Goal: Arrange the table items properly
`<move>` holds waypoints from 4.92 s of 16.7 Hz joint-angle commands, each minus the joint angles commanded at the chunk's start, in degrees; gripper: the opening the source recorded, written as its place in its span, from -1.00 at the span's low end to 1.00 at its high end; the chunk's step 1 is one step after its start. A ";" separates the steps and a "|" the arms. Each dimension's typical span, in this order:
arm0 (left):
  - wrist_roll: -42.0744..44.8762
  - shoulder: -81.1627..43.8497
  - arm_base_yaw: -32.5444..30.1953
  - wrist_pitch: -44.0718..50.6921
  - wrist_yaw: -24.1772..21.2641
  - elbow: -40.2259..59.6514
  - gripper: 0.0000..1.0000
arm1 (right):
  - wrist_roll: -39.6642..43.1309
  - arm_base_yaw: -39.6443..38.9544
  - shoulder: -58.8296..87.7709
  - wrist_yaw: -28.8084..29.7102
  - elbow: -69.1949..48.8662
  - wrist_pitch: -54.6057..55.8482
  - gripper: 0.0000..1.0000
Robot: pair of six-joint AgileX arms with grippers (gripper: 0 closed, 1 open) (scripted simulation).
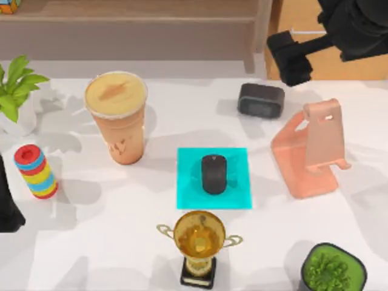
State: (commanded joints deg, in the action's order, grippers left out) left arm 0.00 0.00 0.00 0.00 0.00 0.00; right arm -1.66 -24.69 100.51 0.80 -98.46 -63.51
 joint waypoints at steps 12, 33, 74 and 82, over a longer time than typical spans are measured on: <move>0.00 0.00 0.00 0.00 0.00 0.00 1.00 | 26.72 31.56 -18.35 -3.66 46.87 5.62 1.00; 0.00 0.00 0.00 0.00 0.00 0.00 1.00 | 31.68 36.77 -12.81 -1.86 63.53 26.96 1.00; 0.00 0.00 0.00 0.00 0.00 0.00 1.00 | 30.39 35.12 -20.75 -1.35 59.04 18.59 -1.00; 0.00 0.00 0.00 0.00 0.00 0.00 1.00 | 14.90 19.28 -35.48 4.58 65.03 40.51 -1.00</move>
State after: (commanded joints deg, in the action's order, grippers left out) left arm 0.00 0.00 0.00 0.00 0.00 0.00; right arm 13.25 -5.41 65.03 5.38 -33.43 -23.00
